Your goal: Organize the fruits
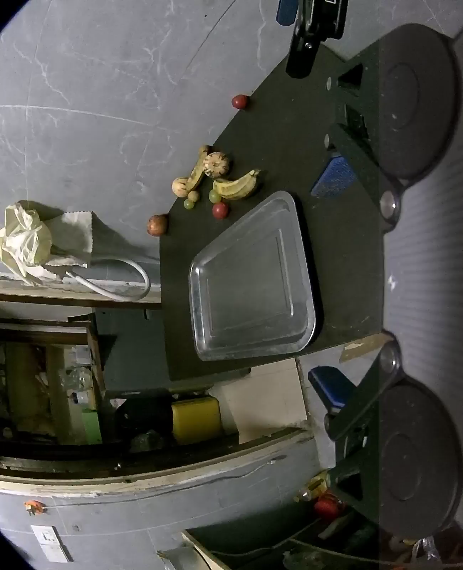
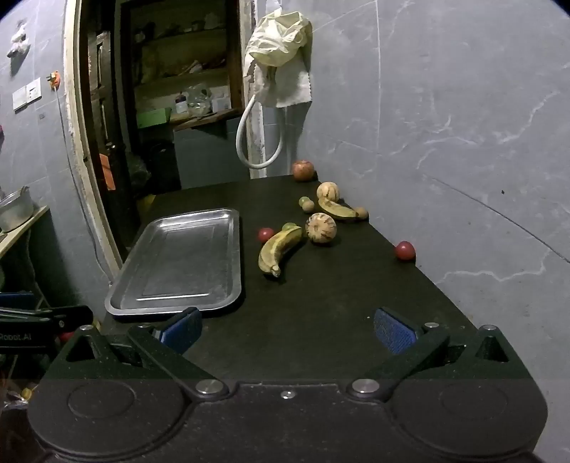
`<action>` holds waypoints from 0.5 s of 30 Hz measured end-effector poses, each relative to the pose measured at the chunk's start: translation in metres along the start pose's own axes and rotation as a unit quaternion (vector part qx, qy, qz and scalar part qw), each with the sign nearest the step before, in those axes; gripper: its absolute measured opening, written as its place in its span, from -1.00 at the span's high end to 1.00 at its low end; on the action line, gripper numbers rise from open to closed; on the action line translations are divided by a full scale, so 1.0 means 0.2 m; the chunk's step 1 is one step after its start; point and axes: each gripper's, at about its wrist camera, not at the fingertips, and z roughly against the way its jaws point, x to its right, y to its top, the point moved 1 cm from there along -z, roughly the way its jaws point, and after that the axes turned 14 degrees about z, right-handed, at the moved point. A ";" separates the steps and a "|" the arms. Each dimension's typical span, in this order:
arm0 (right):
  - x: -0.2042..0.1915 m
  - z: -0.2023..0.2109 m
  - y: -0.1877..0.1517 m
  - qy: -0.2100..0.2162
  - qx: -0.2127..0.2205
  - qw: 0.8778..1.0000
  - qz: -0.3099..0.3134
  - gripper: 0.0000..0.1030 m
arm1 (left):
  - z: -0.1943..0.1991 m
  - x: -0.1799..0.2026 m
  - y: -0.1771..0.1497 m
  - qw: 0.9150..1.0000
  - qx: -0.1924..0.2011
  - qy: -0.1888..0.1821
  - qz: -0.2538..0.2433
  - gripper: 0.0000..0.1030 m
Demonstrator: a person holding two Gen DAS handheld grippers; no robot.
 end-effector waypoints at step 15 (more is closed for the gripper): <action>0.01 0.00 0.01 -0.003 -0.002 1.000 0.006 -0.99 | 0.00 -0.02 0.01 1.000 -0.005 -0.005 0.006 -0.99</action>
